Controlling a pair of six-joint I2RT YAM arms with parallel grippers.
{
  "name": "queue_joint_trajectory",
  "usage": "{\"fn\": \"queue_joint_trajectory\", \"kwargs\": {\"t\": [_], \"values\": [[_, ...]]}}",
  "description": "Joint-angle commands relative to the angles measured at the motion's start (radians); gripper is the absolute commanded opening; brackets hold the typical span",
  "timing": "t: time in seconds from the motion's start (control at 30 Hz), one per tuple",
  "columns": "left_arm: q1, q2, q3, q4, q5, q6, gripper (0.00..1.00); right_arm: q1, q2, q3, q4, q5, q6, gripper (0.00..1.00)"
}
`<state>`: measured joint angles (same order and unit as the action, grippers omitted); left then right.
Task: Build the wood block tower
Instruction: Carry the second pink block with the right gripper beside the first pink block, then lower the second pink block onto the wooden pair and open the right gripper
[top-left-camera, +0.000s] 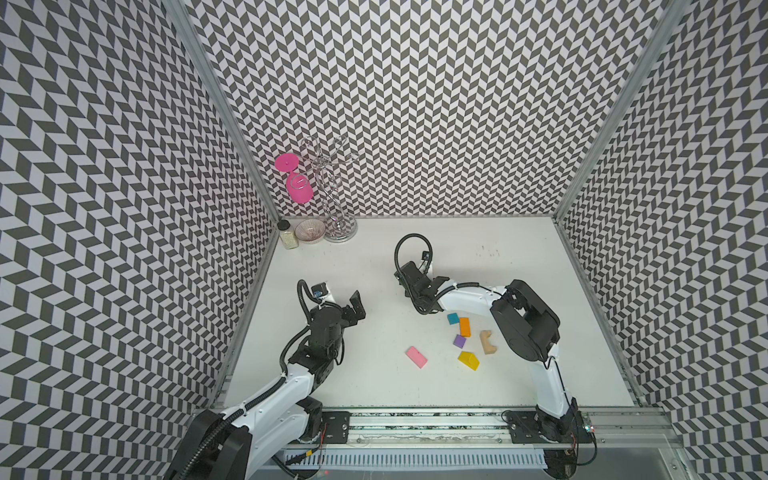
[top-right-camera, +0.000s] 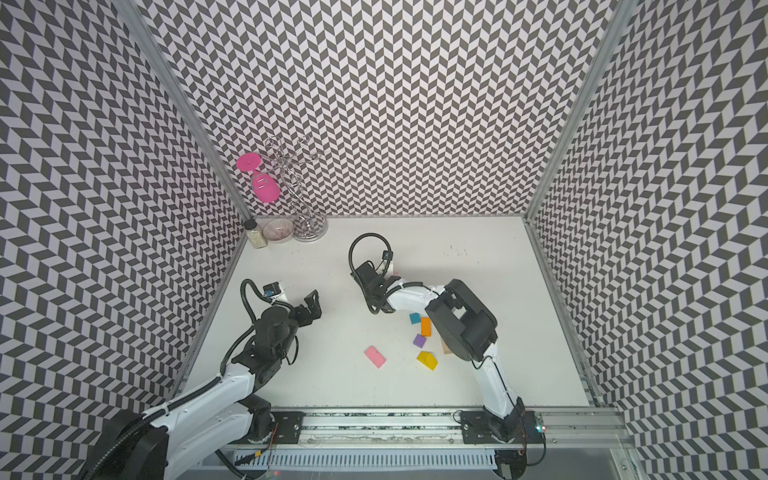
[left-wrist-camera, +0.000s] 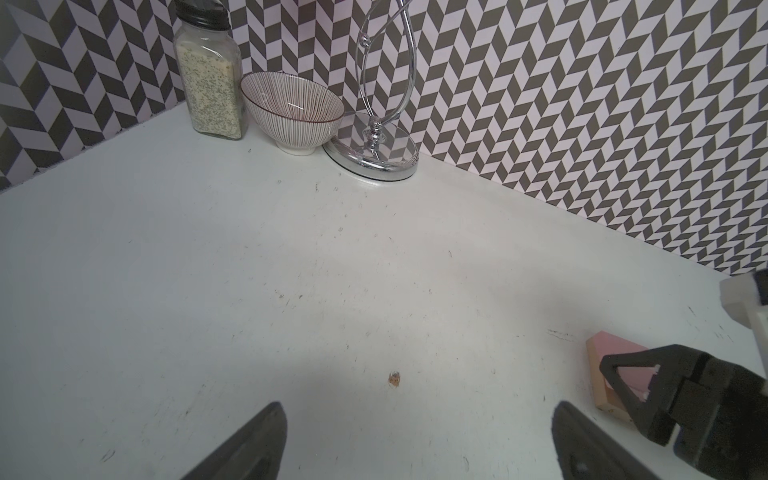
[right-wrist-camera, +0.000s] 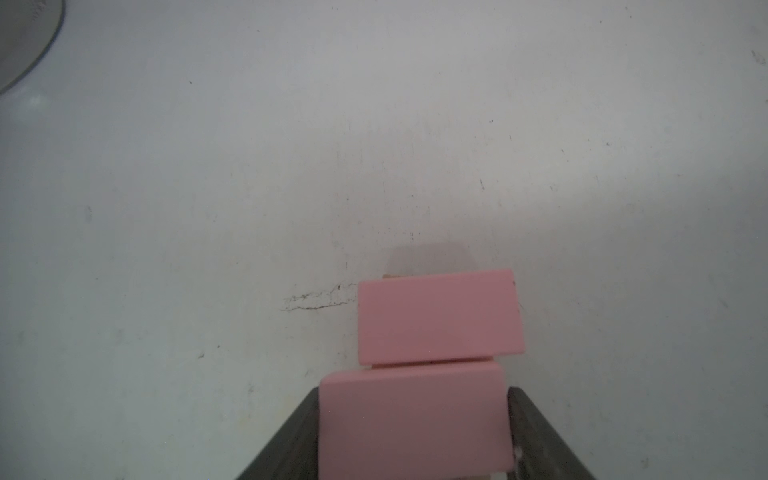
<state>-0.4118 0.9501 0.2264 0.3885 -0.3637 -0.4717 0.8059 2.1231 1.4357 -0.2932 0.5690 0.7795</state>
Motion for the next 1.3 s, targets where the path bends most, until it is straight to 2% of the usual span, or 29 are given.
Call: {"fn": "queue_joint_trajectory", "kwargs": {"t": [0.0, 0.27, 0.43, 0.73, 0.9, 1.03, 1.2, 1.27], "values": [[0.002, 0.004, 0.002, 0.024, -0.009, -0.001, 1.0, -0.009, 0.015, 0.024, 0.006, 0.006, -0.002, 0.62], [0.002, 0.006, 0.002, 0.024, -0.009, 0.0, 1.0, -0.01, 0.015, 0.03, 0.002, 0.009, -0.003, 0.68], [0.002, 0.007, 0.002, 0.026, -0.009, -0.001, 1.0, -0.01, 0.013, 0.033, -0.004, 0.01, 0.0, 0.79], [0.002, 0.006, 0.002, 0.027, 0.0, 0.001, 1.0, -0.01, -0.04, 0.079, -0.098, -0.018, -0.016, 0.84], [0.0, 0.0, -0.005, 0.046, 0.053, 0.016, 1.0, -0.01, -0.196, -0.035, -0.038, -0.036, -0.048, 0.85], [-0.011, -0.009, -0.021, 0.094, 0.144, 0.047, 1.0, -0.01, -0.332, -0.14, 0.033, -0.051, -0.084, 0.88], [-0.065, 0.045, 0.004, 0.142, 0.276, 0.064, 1.0, -0.035, -0.478, -0.284, 0.114, -0.063, -0.14, 0.89], [-0.102, 0.085, 0.026, 0.152, 0.295, 0.073, 1.0, -0.064, -0.537, -0.352, 0.159, -0.064, -0.164, 0.89]]}}
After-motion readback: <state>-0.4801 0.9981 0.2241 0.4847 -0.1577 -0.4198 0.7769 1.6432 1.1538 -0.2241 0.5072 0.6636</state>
